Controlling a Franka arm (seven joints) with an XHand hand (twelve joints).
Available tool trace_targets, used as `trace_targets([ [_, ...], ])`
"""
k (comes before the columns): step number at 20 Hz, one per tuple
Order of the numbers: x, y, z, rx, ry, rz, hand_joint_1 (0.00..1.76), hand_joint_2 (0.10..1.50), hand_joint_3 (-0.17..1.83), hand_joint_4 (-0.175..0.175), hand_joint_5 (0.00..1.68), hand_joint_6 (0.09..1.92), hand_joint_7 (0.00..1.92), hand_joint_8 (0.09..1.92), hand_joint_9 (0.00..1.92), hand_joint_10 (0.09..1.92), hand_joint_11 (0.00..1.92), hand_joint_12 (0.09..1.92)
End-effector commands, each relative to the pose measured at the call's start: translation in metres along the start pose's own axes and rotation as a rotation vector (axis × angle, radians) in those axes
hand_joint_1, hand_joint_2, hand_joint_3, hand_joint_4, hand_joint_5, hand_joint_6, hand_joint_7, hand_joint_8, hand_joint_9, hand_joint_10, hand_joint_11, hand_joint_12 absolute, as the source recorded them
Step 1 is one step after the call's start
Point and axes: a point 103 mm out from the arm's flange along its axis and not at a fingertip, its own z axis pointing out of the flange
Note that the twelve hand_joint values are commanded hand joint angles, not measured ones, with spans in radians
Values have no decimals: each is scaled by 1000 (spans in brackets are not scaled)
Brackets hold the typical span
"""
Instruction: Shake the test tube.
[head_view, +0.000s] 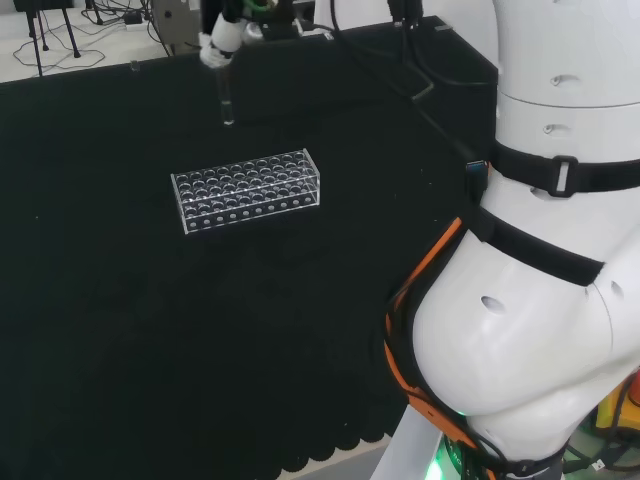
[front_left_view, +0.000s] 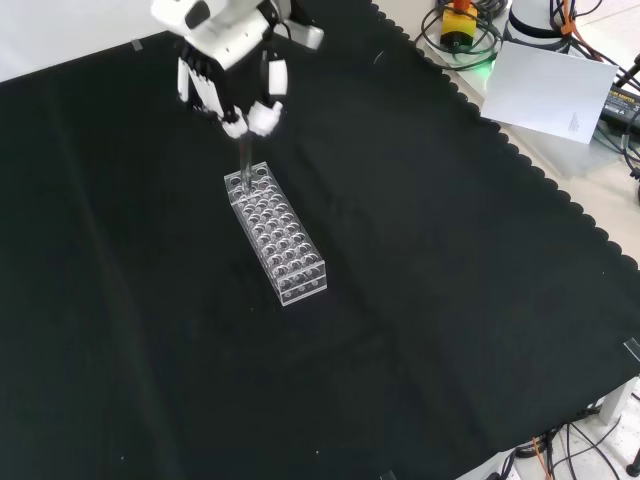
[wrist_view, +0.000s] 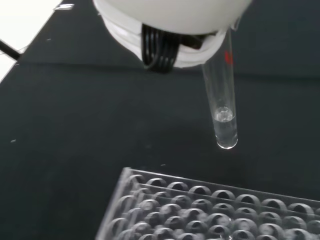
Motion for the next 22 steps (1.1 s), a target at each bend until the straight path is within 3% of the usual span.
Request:
trace_targets([
  [1,-56,-18,-16,-28,-31,119,1440,626,588,-175,1437,99,1482,559,1466,194,936,1158],
  [5,-64,-21,-20,-33,-40,135,1440,626,589,-175,1439,96,1482,559,1466,193,936,1158],
  [9,-53,-16,-16,-26,-32,107,1440,626,589,-175,1440,94,1483,557,1467,192,936,1158],
  [22,52,31,-12,-31,19,-98,1440,624,591,-175,1443,87,1485,554,1469,189,936,1157],
])
